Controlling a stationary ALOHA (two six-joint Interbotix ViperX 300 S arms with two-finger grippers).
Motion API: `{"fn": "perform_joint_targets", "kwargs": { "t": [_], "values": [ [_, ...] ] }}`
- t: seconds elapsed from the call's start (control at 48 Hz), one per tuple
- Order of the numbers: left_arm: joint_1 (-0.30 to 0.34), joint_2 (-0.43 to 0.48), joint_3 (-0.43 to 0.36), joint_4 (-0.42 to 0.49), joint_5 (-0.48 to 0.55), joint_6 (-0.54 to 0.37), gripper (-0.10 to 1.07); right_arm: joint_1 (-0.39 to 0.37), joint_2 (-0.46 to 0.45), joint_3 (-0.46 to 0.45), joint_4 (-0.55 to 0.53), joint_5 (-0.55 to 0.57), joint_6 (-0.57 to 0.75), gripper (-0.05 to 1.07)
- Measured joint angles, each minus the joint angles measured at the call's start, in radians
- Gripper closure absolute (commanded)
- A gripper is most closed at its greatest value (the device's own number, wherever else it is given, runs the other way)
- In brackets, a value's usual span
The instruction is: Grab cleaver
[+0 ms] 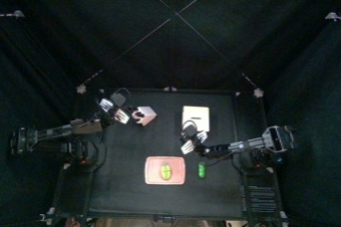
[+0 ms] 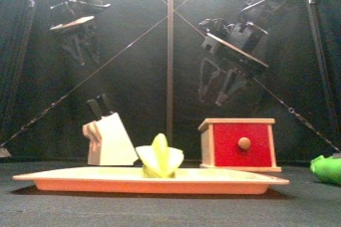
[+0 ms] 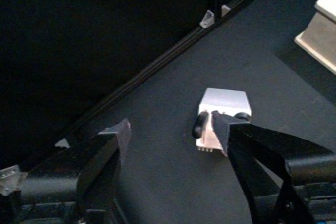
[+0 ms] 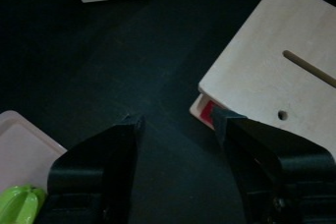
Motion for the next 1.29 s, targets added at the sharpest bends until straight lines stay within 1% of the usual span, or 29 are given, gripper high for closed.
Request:
{"fn": "perform_joint_targets", "kwargs": {
  "t": [0.25, 0.354, 0.458, 0.688, 0.979, 1.167, 1.292],
  "values": [
    [0.147, 0.002, 0.115, -0.107, -0.25, -0.003, -0.01, 0.0, 0.0, 0.005, 0.0, -0.002, 0.0, 0.13],
    [0.179, 0.002, 0.15, -0.13, -0.324, -0.005, -0.01, -0.002, 0.0, 0.005, 0.0, -0.002, 0.0, 0.13],
    [0.189, 0.002, 0.183, -0.14, -0.382, -0.003, -0.01, -0.002, 0.0, 0.005, 0.0, -0.002, 0.0, 0.13],
    [0.195, 0.011, 0.222, -0.141, -0.428, -0.002, -0.01, -0.003, 0.0, 0.005, 0.0, -0.006, 0.0, 0.13],
    [0.213, 0.054, 0.224, -0.112, -0.454, -0.002, -0.01, -0.003, 0.0, 0.005, 0.0, -0.014, 0.002, 0.13],
    [0.219, 0.083, 0.229, -0.107, -0.489, 0.0, -0.01, -0.003, 0.0, 0.009, 0.0, -0.014, 0.0, 0.13],
    [0.23, 0.091, 0.23, -0.103, -0.495, 0.0, 0.0, -0.003, 0.0, 0.011, 0.002, -0.014, -0.002, 0.13]
  ]
}}
